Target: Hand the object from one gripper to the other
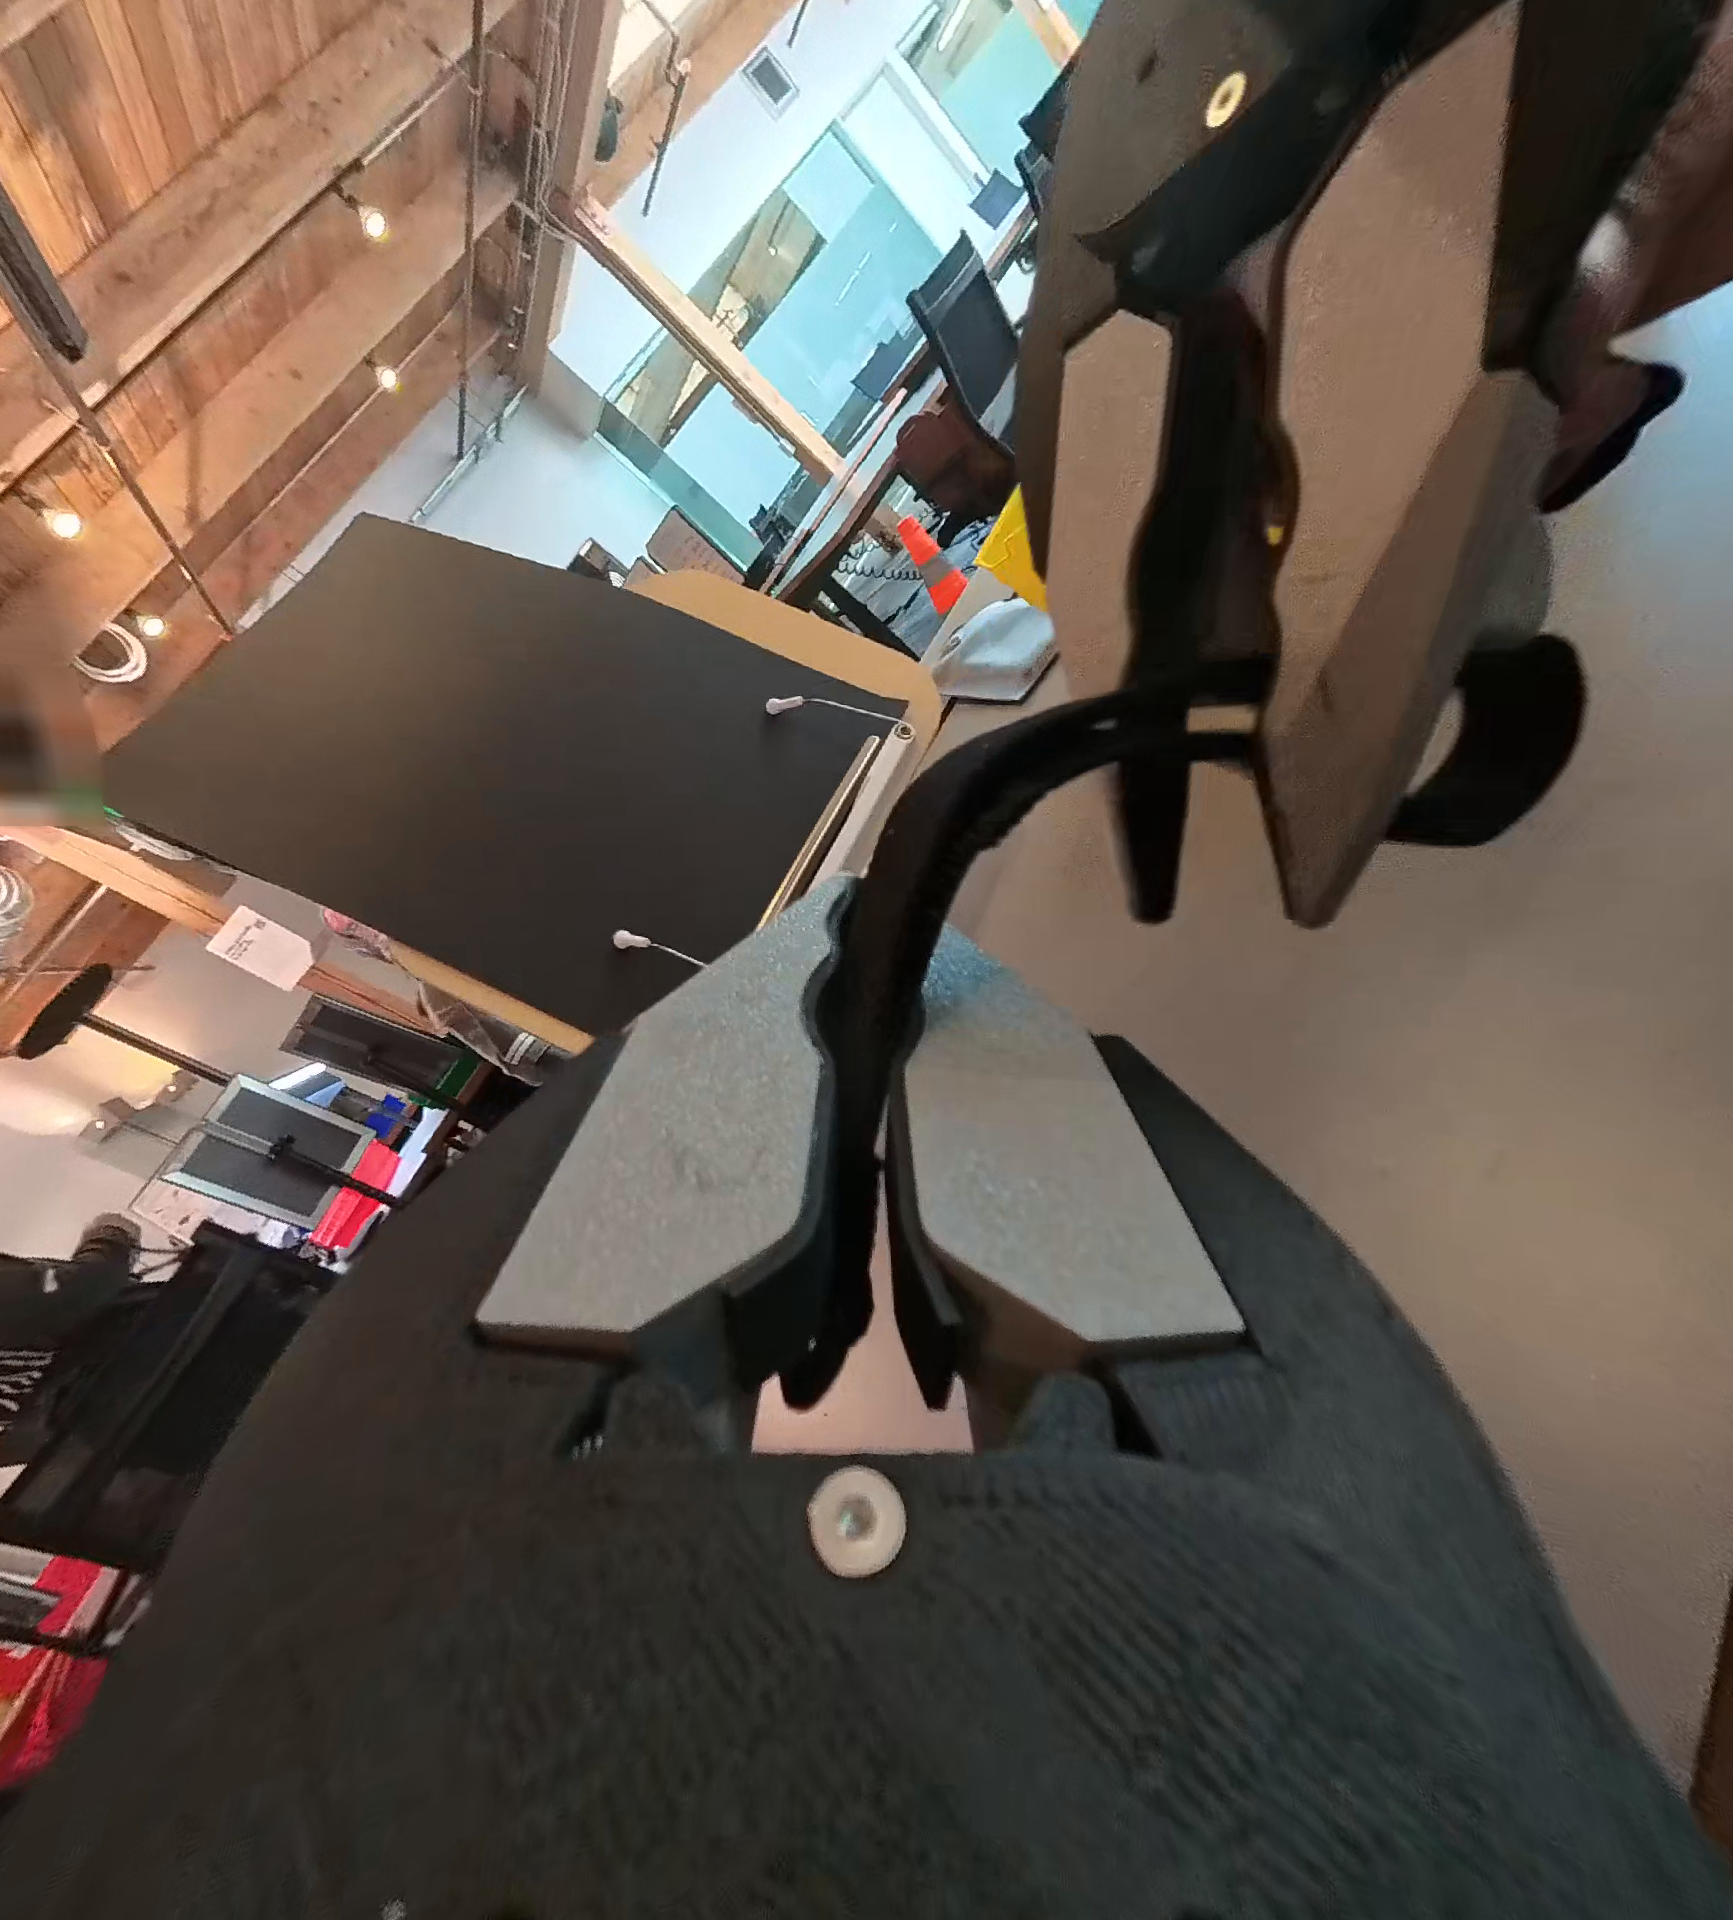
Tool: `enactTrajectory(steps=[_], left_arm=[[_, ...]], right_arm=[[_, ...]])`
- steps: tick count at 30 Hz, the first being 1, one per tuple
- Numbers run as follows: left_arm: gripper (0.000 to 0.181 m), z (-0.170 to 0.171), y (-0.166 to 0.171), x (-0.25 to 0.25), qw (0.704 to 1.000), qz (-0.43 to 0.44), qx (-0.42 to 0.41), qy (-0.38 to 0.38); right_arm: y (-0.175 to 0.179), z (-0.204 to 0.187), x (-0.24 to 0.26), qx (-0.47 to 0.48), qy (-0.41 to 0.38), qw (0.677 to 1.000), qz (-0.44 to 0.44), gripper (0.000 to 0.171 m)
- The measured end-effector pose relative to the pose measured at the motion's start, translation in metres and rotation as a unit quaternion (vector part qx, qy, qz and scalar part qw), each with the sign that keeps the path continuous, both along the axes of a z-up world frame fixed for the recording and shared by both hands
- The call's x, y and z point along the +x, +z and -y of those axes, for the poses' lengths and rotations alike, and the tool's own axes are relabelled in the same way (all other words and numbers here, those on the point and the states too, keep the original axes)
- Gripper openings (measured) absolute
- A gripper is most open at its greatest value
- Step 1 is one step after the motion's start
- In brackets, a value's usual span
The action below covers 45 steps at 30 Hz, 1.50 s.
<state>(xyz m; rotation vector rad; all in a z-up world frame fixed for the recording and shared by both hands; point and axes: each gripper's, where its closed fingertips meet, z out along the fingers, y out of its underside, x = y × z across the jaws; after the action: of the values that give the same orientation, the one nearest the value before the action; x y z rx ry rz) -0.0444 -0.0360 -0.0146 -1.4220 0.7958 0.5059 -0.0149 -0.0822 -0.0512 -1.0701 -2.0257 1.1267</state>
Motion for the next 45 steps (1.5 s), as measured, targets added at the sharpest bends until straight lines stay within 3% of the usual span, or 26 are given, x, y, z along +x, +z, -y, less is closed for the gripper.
enactTrajectory(steps=[5, 10, 16, 20, 24, 29, 31, 33, 34, 36, 39, 42, 45], left_arm=[[0.0, 0.001, -0.007, -0.004, 0.997, 0.056, -0.042, -0.015], [0.036, 0.003, -0.01, -0.015, 0.991, 0.111, -0.079, -0.014], [0.04, 0.007, 0.008, -0.041, 0.989, 0.138, -0.048, 0.033], [0.039, 0.004, 0.013, -0.041, 0.995, 0.055, 0.001, 0.088], [0.039, -0.001, 0.003, -0.014, 0.993, -0.066, 0.022, 0.094], [0.035, -0.008, -0.019, 0.02, 0.976, -0.2, 0.046, 0.077], [0.034, -0.014, -0.026, 0.014, 0.965, -0.233, 0.044, 0.109], [0.015, -0.017, -0.03, 0.011, 0.964, -0.237, 0.039, 0.11], [0.0, -0.017, -0.032, 0.012, 0.969, -0.225, 0.033, 0.101], [0.0, -0.017, -0.044, 0.013, 0.986, -0.151, -0.033, 0.068], [0.0, -0.018, -0.036, 0.015, 0.992, 0.083, -0.094, -0.001], [0.0, -0.017, -0.025, 0.003, 0.952, 0.271, -0.133, -0.051], [0.0, -0.017, -0.018, -0.013, 0.902, 0.397, -0.154, -0.073]], right_arm=[[0.025, -0.017, 0.0, -0.001, -0.035, 0.998, -0.06, 0.017], [0.045, -0.057, 0.008, 0.027, -0.124, 0.986, -0.105, 0.016], [0.068, -0.118, 0.024, -0.049, -0.241, 0.958, -0.147, 0.016], [0.046, -0.129, 0.027, -0.152, -0.215, 0.962, -0.077, 0.016], [0.013, -0.117, 0.028, -0.182, -0.153, 0.971, 0.009, 0.017], [-0.007, -0.071, 0.024, -0.171, -0.063, 0.98, 0.077, 0.017], [-0.008, -0.048, 0.024, -0.165, -0.019, 0.982, 0.089, 0.018], [-0.01, -0.033, 0.025, -0.155, 0.006, 0.983, 0.096, 0.018], [-0.011, -0.032, 0.023, -0.145, 0.003, 0.985, 0.096, 0.018], [-0.008, -0.035, 0.02, -0.123, -0.012, 0.989, 0.079, 0.022], [0.017, -0.05, 0.015, -0.102, -0.045, 0.994, -0.002, 0.045], [0.052, -0.077, 0.021, -0.107, -0.094, 0.985, -0.094, 0.056], [0.06, -0.113, 0.034, -0.088, -0.166, 0.974, -0.122, 0.061]])
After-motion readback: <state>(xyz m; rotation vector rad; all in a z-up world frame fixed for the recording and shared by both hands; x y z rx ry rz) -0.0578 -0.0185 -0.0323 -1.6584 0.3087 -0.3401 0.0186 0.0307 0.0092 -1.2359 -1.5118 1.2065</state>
